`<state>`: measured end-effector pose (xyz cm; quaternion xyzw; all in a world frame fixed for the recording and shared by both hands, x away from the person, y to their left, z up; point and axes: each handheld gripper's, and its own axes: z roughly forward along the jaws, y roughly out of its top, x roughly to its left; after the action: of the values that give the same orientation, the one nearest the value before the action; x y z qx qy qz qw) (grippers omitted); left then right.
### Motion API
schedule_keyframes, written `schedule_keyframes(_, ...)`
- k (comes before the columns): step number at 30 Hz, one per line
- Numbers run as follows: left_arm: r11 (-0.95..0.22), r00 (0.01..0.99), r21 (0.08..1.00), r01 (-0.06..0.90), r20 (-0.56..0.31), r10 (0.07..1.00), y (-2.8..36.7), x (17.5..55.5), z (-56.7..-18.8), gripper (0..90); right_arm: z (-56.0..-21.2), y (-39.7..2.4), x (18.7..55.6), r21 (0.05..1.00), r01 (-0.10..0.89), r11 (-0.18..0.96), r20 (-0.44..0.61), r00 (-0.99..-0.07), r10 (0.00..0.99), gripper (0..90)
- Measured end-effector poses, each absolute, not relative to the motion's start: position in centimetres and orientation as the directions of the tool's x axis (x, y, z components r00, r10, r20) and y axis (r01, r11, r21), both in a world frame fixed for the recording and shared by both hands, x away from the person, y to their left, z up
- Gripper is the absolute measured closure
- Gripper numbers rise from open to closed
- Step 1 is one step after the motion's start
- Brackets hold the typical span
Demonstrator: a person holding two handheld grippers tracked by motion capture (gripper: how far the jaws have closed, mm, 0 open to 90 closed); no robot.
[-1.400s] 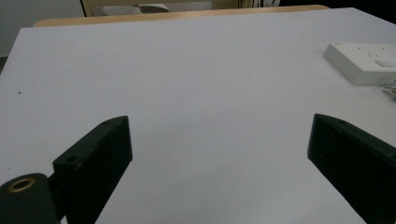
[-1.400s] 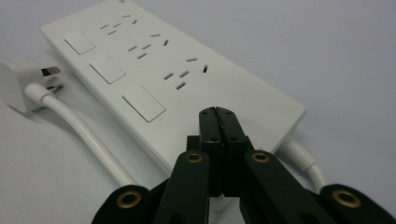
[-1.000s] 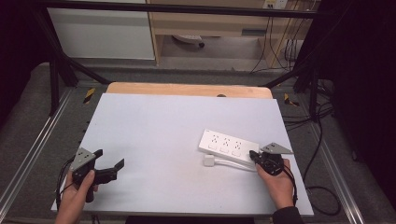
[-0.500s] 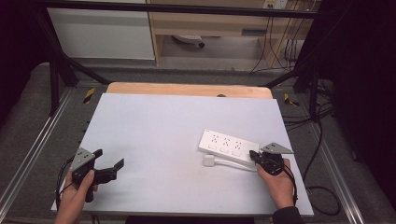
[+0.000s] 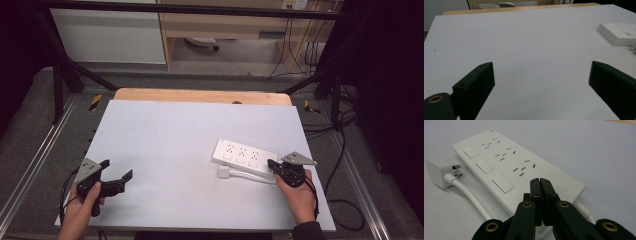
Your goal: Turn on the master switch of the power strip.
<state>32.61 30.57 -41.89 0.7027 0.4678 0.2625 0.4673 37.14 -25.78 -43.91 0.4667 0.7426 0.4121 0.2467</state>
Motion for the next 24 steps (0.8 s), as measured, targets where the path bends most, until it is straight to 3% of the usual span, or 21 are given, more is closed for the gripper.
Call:
schedule_keyframes(13,-0.126,0.424,0.903,0.412,-0.068,0.903,30.6,32.6,-41.9,6.6,-43.2,-24.8,36.8,0.867,0.446,0.220,0.029,-0.487,0.873,81.8)
schedule_keyframes(24,-0.128,0.426,0.902,0.412,-0.067,0.902,30.6,32.6,-41.9,6.7,-43.0,-24.5,36.7,0.876,0.436,0.207,0.041,-0.494,0.868,68.0)
